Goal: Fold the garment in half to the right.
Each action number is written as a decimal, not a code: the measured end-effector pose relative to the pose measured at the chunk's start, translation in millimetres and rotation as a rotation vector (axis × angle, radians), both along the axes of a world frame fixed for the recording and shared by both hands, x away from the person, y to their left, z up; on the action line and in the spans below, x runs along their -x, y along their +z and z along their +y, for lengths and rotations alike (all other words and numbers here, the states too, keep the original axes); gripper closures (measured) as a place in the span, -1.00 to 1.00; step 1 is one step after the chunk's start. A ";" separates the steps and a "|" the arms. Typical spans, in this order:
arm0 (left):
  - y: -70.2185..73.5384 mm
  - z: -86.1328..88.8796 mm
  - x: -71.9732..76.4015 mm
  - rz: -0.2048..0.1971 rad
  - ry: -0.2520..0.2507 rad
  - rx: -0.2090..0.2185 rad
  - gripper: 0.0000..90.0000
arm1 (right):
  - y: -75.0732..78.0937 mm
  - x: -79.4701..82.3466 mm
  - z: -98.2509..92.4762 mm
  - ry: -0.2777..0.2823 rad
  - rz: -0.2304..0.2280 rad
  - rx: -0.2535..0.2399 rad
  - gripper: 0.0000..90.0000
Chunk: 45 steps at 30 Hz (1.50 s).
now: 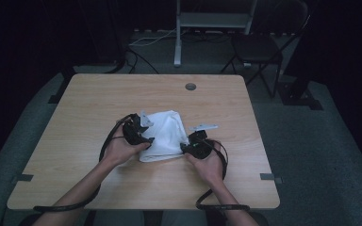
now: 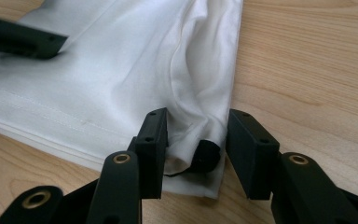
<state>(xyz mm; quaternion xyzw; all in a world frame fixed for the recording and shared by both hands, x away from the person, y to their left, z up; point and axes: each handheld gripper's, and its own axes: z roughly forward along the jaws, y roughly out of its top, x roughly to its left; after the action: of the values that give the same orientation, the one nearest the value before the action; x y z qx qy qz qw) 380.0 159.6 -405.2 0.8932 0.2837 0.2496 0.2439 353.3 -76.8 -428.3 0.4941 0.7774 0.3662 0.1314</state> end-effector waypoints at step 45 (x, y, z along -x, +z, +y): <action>-9.1 84.3 10.4 -0.014 0.144 0.013 -0.31 | -5.3 -13.3 89.3 0.073 0.006 -0.050 0.29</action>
<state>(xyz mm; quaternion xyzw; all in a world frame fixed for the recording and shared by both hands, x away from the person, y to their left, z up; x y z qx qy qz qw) 369.6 243.9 -414.3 0.8671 0.3472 0.2709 0.2328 366.6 12.4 -433.5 0.4697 0.7860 0.3885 0.1034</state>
